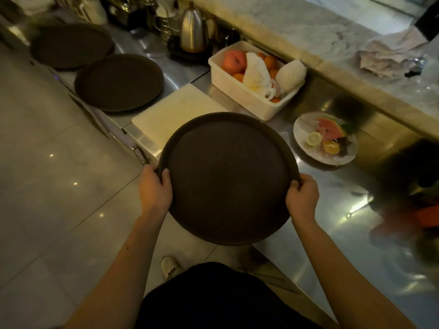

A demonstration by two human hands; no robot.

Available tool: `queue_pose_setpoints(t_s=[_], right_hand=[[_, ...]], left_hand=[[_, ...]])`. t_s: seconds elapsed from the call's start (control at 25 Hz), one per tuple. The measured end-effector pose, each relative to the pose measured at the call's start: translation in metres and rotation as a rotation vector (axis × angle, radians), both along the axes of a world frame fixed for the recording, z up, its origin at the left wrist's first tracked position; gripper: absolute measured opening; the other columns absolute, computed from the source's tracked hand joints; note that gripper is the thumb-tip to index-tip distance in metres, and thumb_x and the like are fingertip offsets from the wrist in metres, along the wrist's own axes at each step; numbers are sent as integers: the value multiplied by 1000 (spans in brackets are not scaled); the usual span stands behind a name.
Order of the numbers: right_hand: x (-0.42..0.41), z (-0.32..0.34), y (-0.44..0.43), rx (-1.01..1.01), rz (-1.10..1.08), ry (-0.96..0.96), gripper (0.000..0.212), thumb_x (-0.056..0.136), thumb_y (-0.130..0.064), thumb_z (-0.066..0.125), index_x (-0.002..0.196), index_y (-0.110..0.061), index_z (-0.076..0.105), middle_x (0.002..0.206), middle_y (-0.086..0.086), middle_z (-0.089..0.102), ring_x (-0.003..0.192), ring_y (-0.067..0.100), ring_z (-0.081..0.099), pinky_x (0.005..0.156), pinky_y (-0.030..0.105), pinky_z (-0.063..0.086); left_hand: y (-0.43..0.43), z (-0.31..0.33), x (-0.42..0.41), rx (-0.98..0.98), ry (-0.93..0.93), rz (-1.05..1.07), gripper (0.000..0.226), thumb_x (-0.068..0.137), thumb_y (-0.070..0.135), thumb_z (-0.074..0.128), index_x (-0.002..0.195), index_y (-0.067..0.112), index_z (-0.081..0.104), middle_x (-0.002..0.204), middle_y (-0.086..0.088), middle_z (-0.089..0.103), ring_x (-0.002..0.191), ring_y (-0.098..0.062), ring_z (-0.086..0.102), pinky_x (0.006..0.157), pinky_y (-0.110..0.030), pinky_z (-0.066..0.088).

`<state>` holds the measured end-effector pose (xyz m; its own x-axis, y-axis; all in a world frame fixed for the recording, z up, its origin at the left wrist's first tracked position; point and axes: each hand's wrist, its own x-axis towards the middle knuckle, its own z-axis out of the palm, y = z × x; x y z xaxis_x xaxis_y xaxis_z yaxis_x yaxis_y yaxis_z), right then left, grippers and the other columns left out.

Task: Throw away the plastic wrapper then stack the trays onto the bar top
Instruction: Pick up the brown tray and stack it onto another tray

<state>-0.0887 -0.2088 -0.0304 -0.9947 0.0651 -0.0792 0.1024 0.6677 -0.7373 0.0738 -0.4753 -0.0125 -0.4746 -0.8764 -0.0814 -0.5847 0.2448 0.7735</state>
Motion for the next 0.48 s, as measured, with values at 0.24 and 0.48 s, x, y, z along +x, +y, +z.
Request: queue_pose_setpoints(t_s=[0.24, 0.48], right_hand=[[28, 10, -149, -2, 173, 43, 25, 94, -11, 44, 112, -5, 60, 111, 15, 62, 104, 30, 60, 95, 44, 50], [60, 11, -284, -34, 350, 17, 27, 96, -15, 43, 116, -8, 59, 109, 13, 62, 101, 28, 61, 94, 45, 51]], left_hand=[[-126, 11, 67, -5, 19, 173, 23, 97, 22, 53, 113, 5, 54, 94, -5, 58, 84, -19, 54, 70, -33, 41], [-225, 15, 138, -4, 33, 344, 24, 97, 21, 52, 115, 5, 52, 95, -4, 55, 87, -19, 55, 71, -32, 42]])
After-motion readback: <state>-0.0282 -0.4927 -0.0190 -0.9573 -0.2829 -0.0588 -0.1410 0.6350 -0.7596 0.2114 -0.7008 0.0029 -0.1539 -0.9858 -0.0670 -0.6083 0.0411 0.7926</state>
